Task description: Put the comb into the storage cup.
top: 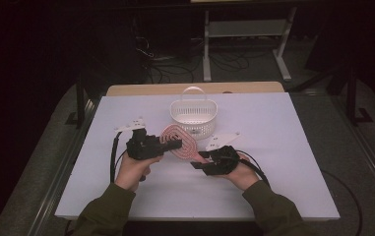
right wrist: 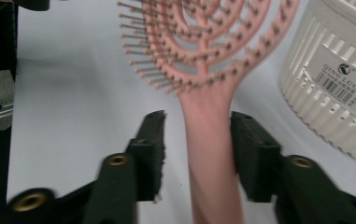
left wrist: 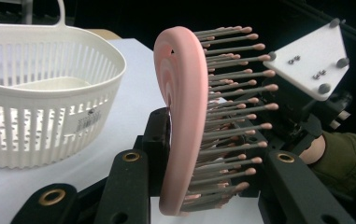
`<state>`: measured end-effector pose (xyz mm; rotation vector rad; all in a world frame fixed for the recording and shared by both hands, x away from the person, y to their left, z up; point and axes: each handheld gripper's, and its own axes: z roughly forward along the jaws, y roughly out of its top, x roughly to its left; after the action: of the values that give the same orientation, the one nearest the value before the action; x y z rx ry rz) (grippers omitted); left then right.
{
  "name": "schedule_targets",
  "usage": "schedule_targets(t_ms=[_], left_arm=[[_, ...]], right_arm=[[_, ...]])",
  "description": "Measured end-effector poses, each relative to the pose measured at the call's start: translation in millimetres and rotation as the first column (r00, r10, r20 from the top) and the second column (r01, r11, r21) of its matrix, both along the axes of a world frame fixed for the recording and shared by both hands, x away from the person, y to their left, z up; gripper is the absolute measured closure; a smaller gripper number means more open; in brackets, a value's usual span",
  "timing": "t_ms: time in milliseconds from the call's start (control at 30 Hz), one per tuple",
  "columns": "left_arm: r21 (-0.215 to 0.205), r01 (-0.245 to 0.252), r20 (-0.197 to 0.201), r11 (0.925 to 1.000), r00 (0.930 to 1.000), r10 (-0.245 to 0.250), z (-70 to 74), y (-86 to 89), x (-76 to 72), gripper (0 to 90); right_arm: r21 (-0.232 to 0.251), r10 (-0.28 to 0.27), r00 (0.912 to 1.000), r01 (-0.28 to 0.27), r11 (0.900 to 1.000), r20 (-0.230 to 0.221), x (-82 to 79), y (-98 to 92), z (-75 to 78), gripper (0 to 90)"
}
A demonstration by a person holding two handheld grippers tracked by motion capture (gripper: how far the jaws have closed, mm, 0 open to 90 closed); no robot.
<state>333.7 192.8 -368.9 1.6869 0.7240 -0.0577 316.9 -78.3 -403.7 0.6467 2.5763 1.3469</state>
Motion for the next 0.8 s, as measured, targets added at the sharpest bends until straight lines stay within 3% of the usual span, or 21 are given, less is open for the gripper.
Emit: schedule_targets(t_ms=[267, 500, 800], left_arm=[[-0.015, -0.026, -0.003, 0.9995, 0.9997, 0.026, 0.9, 9.5, 2.6, 65.1], [-0.02, -0.037, -0.007, 0.9991, 0.9993, 0.036, 0.9, 16.7, 4.1, 65.1], [-0.029, -0.054, -0.008, 0.9981, 0.9985, 0.053, 2.3, 25.6, 5.8, 65.1]], right_arm=[[0.012, -0.047, 0.9988, 0.047, 0.999, -0.013, 3.3, -3.7, -3.8, 36.4], [0.023, -0.079, 0.995, 0.081, 0.996, -0.062, 5.8, -12.5, -7.7, 23.9], [0.031, -0.152, 0.9842, 0.155, 0.987, -0.091, 7.8, -32.3, -7.5, 15.6]])
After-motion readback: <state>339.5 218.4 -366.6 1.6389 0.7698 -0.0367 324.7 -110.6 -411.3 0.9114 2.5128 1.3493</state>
